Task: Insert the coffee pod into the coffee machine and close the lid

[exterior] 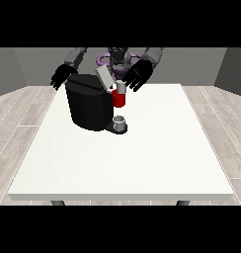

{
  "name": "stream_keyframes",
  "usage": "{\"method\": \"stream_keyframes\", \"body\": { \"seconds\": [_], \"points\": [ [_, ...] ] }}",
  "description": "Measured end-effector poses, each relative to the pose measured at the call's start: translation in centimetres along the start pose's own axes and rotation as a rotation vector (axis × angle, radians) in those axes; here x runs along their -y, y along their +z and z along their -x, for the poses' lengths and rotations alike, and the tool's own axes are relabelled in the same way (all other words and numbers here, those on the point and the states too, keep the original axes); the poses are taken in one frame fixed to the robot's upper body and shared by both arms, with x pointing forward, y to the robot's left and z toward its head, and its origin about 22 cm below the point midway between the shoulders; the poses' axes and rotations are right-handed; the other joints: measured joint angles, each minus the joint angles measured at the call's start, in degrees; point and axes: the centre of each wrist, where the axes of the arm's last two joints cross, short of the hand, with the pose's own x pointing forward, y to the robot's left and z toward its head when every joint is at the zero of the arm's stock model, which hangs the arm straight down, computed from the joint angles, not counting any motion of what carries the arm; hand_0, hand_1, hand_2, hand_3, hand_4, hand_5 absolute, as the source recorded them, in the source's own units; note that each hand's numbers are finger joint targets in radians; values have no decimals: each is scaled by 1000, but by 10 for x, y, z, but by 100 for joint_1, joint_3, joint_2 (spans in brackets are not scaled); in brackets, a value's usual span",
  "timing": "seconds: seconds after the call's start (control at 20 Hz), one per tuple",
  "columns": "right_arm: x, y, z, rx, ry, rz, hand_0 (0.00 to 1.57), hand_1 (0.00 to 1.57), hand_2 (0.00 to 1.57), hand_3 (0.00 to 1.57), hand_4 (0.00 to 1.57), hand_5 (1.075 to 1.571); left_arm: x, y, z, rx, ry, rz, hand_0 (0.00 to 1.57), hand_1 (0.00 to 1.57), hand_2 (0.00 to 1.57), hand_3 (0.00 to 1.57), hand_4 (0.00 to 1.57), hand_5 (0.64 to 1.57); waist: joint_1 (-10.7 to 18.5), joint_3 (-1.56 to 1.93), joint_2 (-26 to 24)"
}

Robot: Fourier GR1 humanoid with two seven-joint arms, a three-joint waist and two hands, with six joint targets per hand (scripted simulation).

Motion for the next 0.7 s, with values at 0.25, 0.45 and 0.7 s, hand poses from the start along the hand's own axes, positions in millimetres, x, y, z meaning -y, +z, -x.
{"method": "stream_keyframes", "body": {
  "seconds": [0.25,0.45,0.7],
  "points": [
    [2,-3,1,6,-4,15,0,0,0,0,525,1571,10,-4,-11,19,-4,21,1183,1183,1251,1180,499,1571,58,0,28],
    [0,2,8,-1,-4,24,0,0,0,0,462,1571,17,-6,-15,33,-5,35,1203,1203,1272,1200,500,1571,101,0,11],
    [2,2,11,10,-13,32,0,0,0,0,435,1571,18,-6,-17,37,-8,41,1160,1160,1244,1185,506,1571,126,0,67]
  ]
}}
